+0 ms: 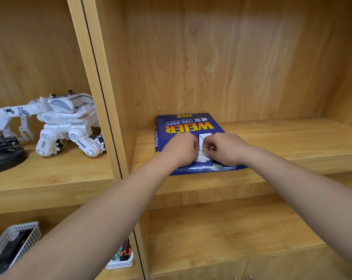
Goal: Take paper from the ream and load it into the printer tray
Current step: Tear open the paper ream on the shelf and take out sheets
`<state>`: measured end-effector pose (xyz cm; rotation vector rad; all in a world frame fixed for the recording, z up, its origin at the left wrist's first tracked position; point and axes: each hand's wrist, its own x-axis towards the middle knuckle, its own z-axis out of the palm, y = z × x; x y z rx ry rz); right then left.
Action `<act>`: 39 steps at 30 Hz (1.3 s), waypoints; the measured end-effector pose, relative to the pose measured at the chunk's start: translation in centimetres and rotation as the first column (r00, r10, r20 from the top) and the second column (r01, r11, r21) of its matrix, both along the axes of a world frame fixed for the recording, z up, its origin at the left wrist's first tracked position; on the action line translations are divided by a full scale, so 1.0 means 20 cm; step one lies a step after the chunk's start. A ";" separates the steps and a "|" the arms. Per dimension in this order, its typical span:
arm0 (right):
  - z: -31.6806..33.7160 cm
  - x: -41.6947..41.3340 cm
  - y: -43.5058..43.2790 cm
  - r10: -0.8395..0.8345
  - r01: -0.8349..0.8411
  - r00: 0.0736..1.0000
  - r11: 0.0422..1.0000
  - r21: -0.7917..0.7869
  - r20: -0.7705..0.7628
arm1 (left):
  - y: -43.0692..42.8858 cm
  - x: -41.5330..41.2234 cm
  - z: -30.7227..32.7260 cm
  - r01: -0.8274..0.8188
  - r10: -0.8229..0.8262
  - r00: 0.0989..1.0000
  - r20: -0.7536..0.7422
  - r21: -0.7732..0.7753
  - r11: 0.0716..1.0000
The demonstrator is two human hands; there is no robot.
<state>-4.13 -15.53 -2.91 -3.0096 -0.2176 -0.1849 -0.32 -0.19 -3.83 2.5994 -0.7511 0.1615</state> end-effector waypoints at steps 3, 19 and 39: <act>0.03 0.01 0.00 0.037 -0.037 0.998 0.999 -0.010 -0.047 | -0.01 -0.03 0.00 -0.063 0.062 0.998 0.031 0.026 0.998; 0.12 0.03 -0.10 0.096 -0.060 0.977 0.981 0.186 -0.191 | 0.00 -0.12 0.03 -0.151 0.151 0.988 -0.017 0.003 0.989; -0.02 0.05 -0.11 0.099 -0.103 0.992 0.993 0.054 0.078 | -0.04 -0.10 0.02 -0.196 0.195 0.979 -0.060 -0.023 0.980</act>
